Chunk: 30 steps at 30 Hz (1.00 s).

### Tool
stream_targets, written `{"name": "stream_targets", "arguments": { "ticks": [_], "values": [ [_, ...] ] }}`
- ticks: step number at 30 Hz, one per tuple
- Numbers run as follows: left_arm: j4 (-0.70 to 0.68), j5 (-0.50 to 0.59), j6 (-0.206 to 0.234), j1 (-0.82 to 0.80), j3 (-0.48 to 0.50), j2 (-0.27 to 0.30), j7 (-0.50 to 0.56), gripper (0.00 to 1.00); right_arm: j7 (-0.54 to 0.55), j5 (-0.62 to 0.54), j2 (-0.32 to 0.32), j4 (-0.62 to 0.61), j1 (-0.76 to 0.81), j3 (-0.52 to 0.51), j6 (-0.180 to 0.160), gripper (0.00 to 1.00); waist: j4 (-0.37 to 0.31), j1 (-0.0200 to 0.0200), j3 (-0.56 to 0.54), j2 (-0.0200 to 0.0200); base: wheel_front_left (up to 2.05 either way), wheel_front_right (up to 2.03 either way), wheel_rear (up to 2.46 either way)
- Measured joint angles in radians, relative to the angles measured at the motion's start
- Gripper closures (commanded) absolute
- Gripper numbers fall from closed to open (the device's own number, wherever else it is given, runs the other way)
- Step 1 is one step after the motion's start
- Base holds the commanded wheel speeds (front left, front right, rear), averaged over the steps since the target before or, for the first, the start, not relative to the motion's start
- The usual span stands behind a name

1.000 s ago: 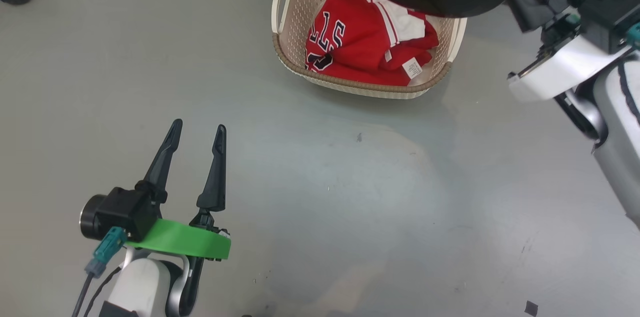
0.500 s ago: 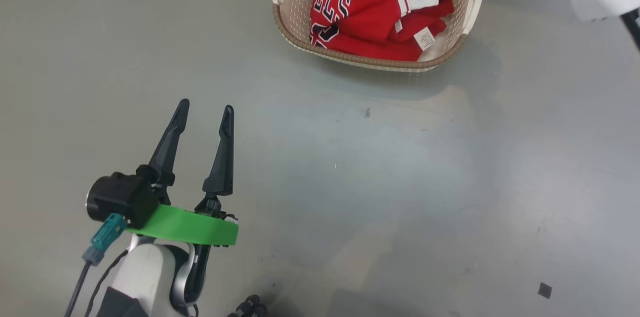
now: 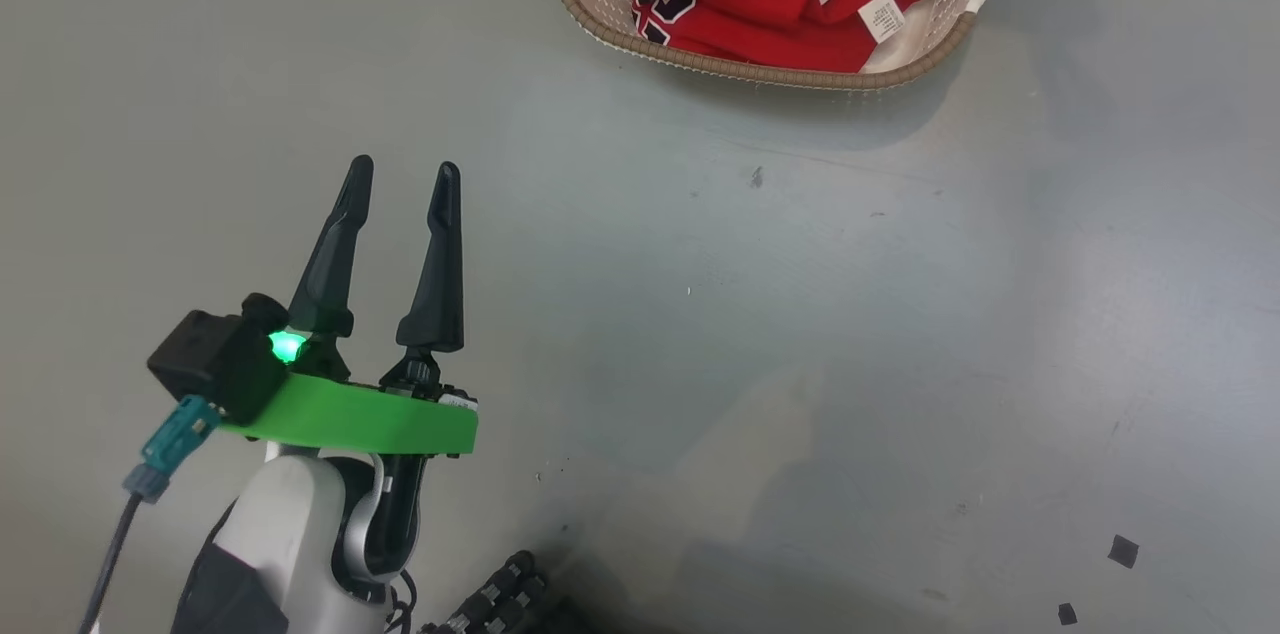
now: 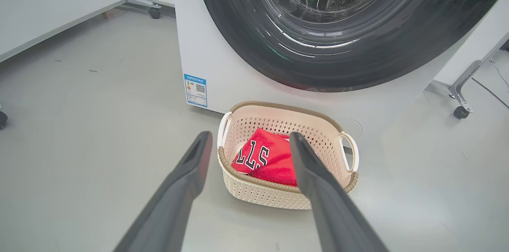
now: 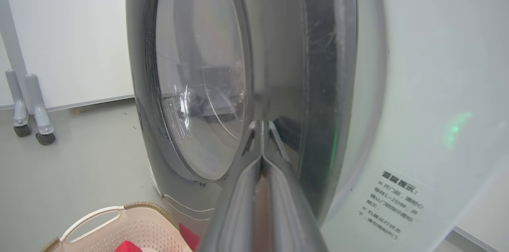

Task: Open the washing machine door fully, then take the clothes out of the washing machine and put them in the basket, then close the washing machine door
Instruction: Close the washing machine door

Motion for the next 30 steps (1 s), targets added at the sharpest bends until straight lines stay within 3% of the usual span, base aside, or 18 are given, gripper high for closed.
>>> {"name": "stream_targets", "arguments": {
  "ticks": [3, 10, 19, 30],
  "values": [
    [-0.009, -0.081, 0.006, -0.004, 0.000, -0.002, 0.000, 0.00, 0.018, 0.006, -0.003, 0.026, -0.031, -0.002, 0.000, 1.00, 0.007, 0.0000, 0.016, 0.0000, 0.00, 0.00, 0.00],
    [-0.010, -0.088, 0.006, -0.023, -0.012, -0.002, 0.000, 0.00, 0.047, 0.002, -0.031, 0.066, -0.101, 0.018, 0.000, 1.00, 0.027, 0.0000, 0.041, 0.0000, 0.00, 0.00, 0.00],
    [-0.005, -0.103, 0.009, -0.035, -0.014, -0.003, 0.000, 0.00, 0.056, -0.024, -0.022, 0.114, -0.166, 0.022, 0.012, 1.00, 0.039, 0.0000, 0.061, 0.0000, 0.00, 0.00, 0.00],
    [0.020, -0.099, 0.011, -0.052, -0.009, -0.004, 0.000, 0.00, -0.007, -0.030, 0.003, 0.195, -0.170, 0.054, 0.010, 1.00, 0.031, 0.0000, 0.033, 0.0000, 0.00, 0.00, 0.00]
  ]
}}
